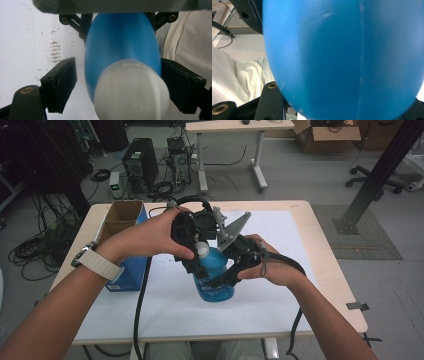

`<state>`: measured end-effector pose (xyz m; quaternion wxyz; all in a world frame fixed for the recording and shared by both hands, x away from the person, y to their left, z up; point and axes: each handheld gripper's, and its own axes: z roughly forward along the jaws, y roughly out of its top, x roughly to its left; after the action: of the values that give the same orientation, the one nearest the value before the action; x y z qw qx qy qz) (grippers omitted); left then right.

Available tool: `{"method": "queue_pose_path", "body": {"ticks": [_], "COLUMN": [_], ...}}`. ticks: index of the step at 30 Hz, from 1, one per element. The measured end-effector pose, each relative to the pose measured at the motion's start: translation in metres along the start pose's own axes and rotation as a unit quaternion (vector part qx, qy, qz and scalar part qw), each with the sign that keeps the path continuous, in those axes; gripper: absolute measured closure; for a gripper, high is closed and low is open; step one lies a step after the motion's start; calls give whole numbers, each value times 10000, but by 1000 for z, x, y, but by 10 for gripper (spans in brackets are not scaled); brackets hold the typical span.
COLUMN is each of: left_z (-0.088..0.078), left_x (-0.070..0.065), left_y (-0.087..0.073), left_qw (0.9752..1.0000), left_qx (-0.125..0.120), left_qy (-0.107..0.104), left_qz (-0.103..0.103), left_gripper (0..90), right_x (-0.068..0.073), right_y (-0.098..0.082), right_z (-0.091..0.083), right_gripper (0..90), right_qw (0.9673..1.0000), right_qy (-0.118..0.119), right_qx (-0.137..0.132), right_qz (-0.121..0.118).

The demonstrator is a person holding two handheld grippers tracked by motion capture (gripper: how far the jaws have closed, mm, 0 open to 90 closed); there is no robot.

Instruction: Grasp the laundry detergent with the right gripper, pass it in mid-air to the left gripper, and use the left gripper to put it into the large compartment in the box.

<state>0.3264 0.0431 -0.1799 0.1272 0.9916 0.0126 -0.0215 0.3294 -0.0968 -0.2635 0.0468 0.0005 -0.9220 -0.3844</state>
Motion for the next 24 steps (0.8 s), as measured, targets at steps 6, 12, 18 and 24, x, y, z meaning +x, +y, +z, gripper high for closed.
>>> {"method": "queue_pose_path", "body": {"ticks": [6,12,18,24], "left_z": [1,1,1,1], "left_x": [0,0,0,0], "left_y": [0,1,1,1], "left_qw": [10000,10000,10000,10000], "left_qx": [23,7,25,23], "left_qy": [-26,-54,-59,-72], "left_qz": [5,-13,7,34], "left_gripper": [211,228,258,291], "right_x": [0,0,0,0], "right_y": [-1,-1,-1,-1], "right_z": [0,-1,0,0], "right_gripper": [437,437,437,437], "right_qw": [10000,10000,10000,10000], "right_qy": [-12,-5,-4,3], "right_qx": [4,2,4,20], "right_qz": [-1,1,0,-2]}}
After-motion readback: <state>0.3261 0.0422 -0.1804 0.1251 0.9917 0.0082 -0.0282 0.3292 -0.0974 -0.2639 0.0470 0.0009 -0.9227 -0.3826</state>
